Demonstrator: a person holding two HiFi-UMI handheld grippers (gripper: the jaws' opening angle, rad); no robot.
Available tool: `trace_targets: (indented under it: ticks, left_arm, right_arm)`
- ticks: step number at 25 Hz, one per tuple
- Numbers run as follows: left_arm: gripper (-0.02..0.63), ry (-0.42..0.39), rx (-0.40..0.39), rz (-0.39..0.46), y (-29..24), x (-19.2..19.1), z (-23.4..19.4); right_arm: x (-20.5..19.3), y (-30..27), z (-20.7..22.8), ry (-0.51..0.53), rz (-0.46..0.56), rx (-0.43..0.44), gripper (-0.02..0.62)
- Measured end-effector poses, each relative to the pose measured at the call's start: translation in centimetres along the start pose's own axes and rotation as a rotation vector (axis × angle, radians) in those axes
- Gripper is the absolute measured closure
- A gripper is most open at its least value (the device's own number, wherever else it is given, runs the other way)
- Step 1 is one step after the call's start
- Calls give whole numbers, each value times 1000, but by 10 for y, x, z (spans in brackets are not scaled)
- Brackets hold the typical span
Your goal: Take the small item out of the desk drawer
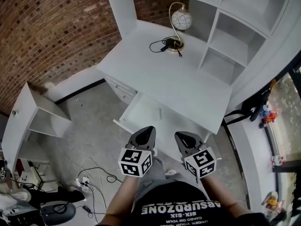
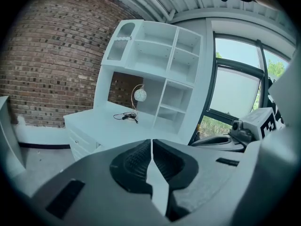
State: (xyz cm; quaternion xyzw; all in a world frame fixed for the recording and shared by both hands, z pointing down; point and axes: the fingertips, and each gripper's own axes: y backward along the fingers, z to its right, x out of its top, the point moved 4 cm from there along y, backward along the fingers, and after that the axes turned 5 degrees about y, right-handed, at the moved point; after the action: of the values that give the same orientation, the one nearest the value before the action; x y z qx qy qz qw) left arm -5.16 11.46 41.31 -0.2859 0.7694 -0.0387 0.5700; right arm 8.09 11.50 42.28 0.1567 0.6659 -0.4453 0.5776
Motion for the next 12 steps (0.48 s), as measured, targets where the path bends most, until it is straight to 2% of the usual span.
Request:
trace_targets:
  ticks: [7,10,12]
  left_arm:
    - [588,51,-5,-32,-22,6,-27]
    - [453,92,-41,-68,-34,5,-36]
    - [423,97,-47,-95,-41,4,-43]
  right_arm:
    - [5,-24,12,-19,-21,-18,597]
    - [8,-33,16,-26,-29,-26,597]
    - [11,-38,19,-33,-32,-32,597]
